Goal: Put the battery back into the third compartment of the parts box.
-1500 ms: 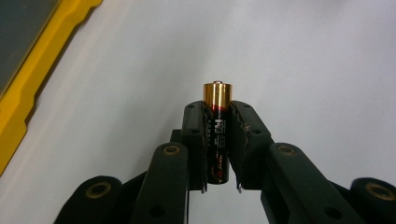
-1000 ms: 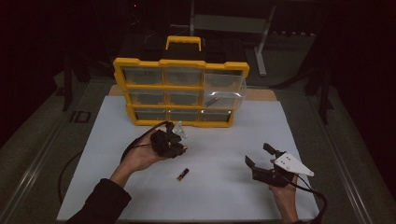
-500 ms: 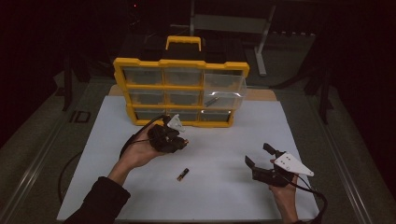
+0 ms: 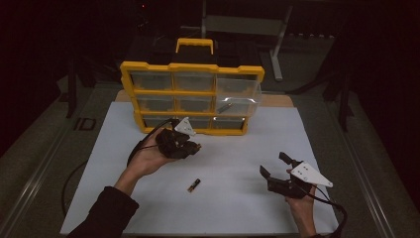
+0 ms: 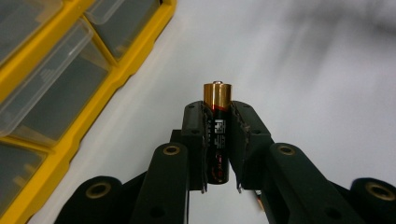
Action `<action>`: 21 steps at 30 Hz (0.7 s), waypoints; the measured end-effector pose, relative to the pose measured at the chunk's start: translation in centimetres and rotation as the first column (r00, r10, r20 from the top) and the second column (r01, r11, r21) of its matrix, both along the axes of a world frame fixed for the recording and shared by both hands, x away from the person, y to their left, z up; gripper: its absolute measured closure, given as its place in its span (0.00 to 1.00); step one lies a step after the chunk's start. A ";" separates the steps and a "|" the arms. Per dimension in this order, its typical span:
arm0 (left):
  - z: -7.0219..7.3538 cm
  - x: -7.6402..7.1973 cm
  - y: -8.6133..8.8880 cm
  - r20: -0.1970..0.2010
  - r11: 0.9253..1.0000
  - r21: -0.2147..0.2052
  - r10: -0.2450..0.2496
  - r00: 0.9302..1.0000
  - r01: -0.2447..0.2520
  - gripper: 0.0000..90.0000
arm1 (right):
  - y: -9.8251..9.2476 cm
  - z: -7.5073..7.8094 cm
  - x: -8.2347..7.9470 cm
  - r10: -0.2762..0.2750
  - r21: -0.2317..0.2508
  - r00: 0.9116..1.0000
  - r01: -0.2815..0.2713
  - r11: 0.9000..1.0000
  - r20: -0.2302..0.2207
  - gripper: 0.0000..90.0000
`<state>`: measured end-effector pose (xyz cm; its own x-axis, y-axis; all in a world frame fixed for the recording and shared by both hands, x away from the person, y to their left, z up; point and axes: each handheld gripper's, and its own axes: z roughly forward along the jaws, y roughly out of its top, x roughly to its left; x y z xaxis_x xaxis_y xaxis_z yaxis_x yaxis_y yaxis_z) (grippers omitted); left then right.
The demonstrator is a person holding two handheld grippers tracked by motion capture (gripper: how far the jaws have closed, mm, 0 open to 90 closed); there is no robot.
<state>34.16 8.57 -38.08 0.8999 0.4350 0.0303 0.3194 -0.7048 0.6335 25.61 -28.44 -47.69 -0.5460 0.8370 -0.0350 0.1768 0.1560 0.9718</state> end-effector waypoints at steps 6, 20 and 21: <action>0.4 0.1 0.2 0.000 0.999 -0.040 0.004 1.000 -0.004 0.87 | 0.0 0.0 0.0 -0.001 -0.001 1.000 0.001 1.000 0.001 0.16; 1.6 0.4 0.6 0.008 0.995 -0.093 -0.020 1.000 0.021 0.87 | 0.0 0.0 0.0 -0.002 -0.001 1.000 0.002 1.000 0.001 0.16; 1.7 0.4 0.6 0.009 0.995 -0.095 -0.021 1.000 0.022 0.87 | 0.0 0.0 0.0 -0.002 -0.001 1.000 0.002 1.000 0.001 0.16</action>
